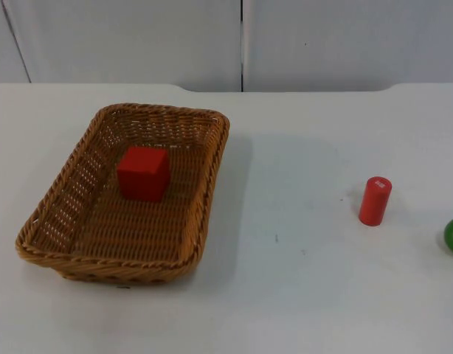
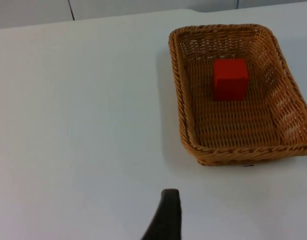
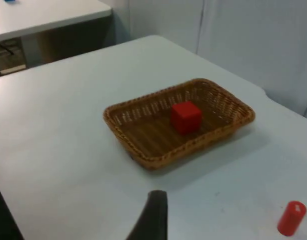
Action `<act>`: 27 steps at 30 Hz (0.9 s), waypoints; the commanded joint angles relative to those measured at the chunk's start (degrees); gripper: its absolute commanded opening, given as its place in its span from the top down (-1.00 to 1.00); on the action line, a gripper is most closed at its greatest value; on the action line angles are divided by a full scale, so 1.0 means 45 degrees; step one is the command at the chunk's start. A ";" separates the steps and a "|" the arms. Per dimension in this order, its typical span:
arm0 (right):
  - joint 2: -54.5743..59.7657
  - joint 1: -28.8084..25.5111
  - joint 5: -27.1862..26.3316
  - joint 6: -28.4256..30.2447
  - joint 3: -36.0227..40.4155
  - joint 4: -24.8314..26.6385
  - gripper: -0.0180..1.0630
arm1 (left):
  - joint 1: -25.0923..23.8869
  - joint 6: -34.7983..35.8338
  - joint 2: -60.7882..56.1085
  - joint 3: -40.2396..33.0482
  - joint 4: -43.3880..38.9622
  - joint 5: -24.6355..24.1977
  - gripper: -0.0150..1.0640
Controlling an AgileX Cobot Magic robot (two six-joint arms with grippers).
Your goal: Pick up the basket with the left hand and place the object to the left of the red cylinder into the basket with the right hand.
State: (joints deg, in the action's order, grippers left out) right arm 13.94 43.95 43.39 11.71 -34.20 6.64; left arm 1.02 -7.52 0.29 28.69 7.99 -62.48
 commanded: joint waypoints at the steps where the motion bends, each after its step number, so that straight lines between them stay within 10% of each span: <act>1: -0.0598 -0.0044 0.0687 -0.0397 0.0025 -0.0558 -0.48 | 0.0053 0.0109 -0.0064 -0.0058 -0.0022 0.0167 -0.43; 27: -0.3098 -0.0044 0.3476 -0.0893 0.0738 -0.1027 -0.48 | 0.0053 0.1171 -0.0064 -0.0078 -0.0667 0.0191 -0.88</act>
State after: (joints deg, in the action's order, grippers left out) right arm 0.20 43.95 59.29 7.93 -31.15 2.52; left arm 1.02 -2.93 0.29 28.69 5.42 -62.30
